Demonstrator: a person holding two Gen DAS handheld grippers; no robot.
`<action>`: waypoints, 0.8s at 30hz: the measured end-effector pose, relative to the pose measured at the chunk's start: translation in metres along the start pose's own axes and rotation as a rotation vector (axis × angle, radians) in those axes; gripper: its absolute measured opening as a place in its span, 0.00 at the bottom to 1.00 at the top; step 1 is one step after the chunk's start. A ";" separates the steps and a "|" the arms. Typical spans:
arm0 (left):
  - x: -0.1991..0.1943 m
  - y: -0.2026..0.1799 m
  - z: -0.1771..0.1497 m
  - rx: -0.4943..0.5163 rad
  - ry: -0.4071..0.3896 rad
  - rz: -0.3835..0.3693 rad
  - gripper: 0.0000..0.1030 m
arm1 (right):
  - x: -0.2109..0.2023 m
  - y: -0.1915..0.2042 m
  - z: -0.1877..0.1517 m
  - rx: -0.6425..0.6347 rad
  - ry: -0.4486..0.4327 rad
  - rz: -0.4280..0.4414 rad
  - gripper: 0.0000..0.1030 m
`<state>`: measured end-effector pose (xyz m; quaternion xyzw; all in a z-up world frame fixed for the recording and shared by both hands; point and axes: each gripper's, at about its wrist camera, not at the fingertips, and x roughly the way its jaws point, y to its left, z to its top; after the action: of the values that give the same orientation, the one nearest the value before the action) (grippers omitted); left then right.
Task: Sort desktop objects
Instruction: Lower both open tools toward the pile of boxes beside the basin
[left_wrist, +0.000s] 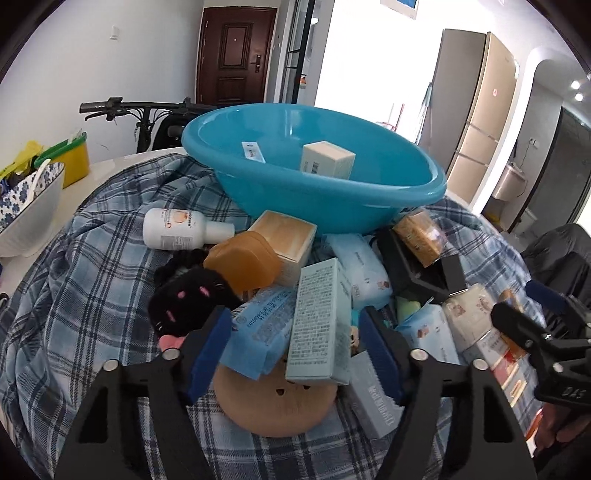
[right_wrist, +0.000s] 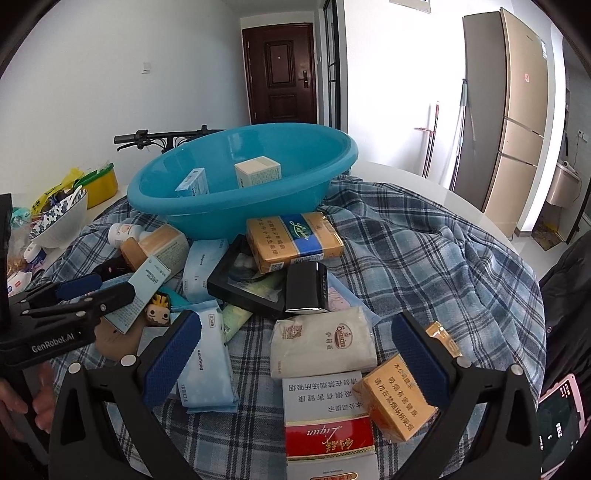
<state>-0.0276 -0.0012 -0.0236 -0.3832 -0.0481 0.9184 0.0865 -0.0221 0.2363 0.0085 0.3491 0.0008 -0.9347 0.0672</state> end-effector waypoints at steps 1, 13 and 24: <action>-0.001 -0.002 -0.001 0.002 0.001 -0.007 0.67 | 0.000 -0.001 0.000 0.002 0.001 0.000 1.00; -0.009 -0.011 -0.007 0.024 0.037 -0.075 0.49 | 0.001 0.003 0.000 -0.002 0.002 0.010 1.00; 0.012 -0.010 -0.001 -0.030 0.053 -0.121 0.30 | -0.002 0.001 0.001 -0.003 -0.003 0.004 1.00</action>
<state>-0.0338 0.0109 -0.0314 -0.4050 -0.0824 0.9002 0.1374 -0.0211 0.2355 0.0109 0.3474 0.0016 -0.9351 0.0695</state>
